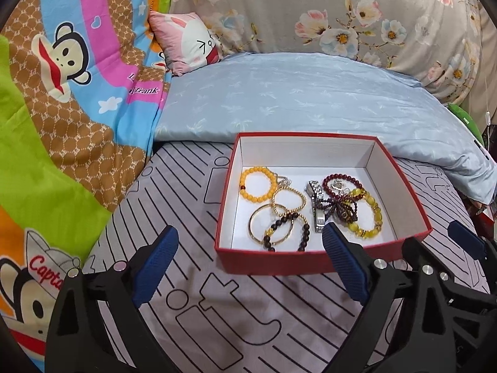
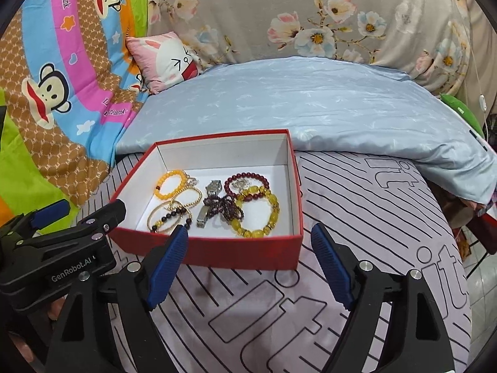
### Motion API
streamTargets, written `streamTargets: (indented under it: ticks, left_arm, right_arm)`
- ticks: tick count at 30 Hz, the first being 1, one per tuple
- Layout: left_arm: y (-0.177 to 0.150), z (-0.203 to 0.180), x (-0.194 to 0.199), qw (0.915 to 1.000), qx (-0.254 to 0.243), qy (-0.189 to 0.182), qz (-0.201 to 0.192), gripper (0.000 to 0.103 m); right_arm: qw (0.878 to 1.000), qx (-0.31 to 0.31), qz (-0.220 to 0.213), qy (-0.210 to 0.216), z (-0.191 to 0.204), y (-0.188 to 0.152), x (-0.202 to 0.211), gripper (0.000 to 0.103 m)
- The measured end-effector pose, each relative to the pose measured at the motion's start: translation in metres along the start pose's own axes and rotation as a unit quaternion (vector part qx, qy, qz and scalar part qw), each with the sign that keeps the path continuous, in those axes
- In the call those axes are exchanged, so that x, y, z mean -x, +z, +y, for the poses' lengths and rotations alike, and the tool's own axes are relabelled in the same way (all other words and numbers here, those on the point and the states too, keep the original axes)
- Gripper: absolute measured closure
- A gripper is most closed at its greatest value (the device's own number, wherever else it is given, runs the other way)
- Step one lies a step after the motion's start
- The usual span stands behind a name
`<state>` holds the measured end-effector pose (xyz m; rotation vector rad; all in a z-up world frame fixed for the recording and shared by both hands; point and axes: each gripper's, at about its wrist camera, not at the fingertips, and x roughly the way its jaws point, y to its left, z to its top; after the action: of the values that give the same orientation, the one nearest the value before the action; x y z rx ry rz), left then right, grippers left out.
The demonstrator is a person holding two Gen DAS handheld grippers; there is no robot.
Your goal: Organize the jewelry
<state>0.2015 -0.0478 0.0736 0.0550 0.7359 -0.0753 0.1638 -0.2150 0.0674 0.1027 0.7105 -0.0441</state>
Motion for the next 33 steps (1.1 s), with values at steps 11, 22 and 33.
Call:
streamTargets:
  ticks: [11, 22, 33]
  left_arm:
    - [-0.021, 0.008, 0.001, 0.9997, 0.021, 0.013, 0.005, 0.014]
    - [-0.021, 0.011, 0.002, 0.9996, 0.02, 0.012, 0.015, 0.014]
    - [-0.012, 0.007, -0.001, 0.9994, 0.013, 0.009, 0.031, 0.014]
  right_arm:
    - [1.0, 0.024, -0.003, -0.018, 0.011, -0.017, 0.004, 0.022]
    - [1.0, 0.015, 0.01, -0.022, 0.012, -0.016, 0.008, 0.022]
    - [0.999, 0.012, 0.025, -0.02, 0.01, -0.007, 0.007, 0.021]
